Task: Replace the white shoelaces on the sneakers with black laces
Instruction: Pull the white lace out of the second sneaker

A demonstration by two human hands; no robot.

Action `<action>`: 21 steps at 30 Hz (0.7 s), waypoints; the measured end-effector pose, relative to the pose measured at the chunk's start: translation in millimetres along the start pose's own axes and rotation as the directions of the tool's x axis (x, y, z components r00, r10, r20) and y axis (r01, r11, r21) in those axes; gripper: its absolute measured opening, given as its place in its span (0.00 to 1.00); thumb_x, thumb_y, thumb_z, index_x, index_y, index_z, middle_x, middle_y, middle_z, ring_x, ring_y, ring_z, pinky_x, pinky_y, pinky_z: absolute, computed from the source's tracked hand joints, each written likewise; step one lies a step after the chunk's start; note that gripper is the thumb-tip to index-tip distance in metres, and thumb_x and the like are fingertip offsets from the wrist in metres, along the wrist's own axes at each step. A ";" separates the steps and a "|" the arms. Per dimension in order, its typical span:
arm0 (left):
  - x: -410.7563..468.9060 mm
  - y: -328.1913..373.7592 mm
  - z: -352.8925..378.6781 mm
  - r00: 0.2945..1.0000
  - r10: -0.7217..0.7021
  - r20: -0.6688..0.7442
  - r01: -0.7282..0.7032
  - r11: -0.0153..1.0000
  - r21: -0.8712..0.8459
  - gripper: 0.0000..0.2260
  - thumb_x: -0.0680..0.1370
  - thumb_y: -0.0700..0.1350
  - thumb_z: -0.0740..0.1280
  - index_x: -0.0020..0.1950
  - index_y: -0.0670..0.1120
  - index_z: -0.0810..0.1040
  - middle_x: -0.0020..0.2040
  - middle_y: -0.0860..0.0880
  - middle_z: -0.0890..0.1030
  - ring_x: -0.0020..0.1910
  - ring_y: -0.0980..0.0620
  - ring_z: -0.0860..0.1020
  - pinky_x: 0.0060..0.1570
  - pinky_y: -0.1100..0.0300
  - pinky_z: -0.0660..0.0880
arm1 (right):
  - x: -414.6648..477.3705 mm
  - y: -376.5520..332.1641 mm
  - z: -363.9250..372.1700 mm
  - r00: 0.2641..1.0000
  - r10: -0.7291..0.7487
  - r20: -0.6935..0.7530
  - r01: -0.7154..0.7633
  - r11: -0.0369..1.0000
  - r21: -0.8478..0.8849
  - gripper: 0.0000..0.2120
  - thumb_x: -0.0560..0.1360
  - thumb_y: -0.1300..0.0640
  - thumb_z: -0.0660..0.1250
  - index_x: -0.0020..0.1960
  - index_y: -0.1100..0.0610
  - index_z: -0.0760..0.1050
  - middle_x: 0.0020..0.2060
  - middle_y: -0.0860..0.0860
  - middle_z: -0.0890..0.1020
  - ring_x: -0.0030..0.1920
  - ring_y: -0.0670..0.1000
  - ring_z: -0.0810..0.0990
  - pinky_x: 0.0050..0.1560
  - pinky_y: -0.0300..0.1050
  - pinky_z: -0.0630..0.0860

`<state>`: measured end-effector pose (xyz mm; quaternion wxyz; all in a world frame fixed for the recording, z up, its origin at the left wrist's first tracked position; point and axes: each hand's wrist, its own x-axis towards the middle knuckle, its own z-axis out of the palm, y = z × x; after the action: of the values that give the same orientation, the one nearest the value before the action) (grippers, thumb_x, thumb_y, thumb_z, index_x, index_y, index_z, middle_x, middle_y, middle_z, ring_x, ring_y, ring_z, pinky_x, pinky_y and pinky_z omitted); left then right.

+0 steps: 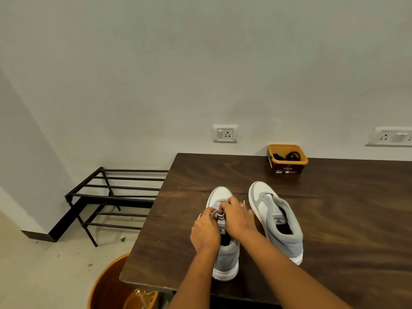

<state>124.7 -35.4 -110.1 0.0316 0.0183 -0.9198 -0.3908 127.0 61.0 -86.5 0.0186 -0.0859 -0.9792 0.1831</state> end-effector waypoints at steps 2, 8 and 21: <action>0.6 -1.3 1.7 1.000 0.002 -0.006 -0.002 1.000 -0.002 0.11 0.81 0.48 0.55 0.56 0.55 0.76 0.50 0.51 0.81 0.47 0.50 0.79 0.41 0.59 0.71 | 0.6 -1.6 3.0 1.000 -0.005 -0.001 0.006 1.000 0.012 0.09 0.79 0.54 0.58 0.59 0.48 0.71 0.61 0.49 0.71 0.60 0.54 0.73 0.61 0.51 0.70; 0.6 -3.1 4.1 1.000 0.006 -0.020 -0.007 1.000 -0.023 0.11 0.81 0.48 0.55 0.55 0.55 0.76 0.48 0.52 0.81 0.46 0.51 0.79 0.41 0.58 0.73 | -2.8 -0.1 3.5 0.996 -0.024 -0.087 0.025 1.000 0.010 0.11 0.79 0.55 0.58 0.60 0.48 0.71 0.61 0.48 0.72 0.60 0.54 0.72 0.58 0.49 0.71; -2.5 -3.4 3.9 0.999 0.012 -0.039 -0.011 1.000 0.018 0.10 0.82 0.50 0.56 0.59 0.54 0.74 0.49 0.49 0.82 0.48 0.48 0.79 0.39 0.58 0.71 | 3.0 3.3 -6.2 0.980 0.198 -0.015 -0.143 0.756 0.639 0.18 0.66 0.73 0.63 0.29 0.51 0.71 0.43 0.50 0.76 0.49 0.58 0.78 0.51 0.54 0.79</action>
<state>126.9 -34.8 -115.4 0.0518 0.0209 -0.9225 -0.3820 125.0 66.7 -81.9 0.0695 -0.1708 -0.8461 0.5001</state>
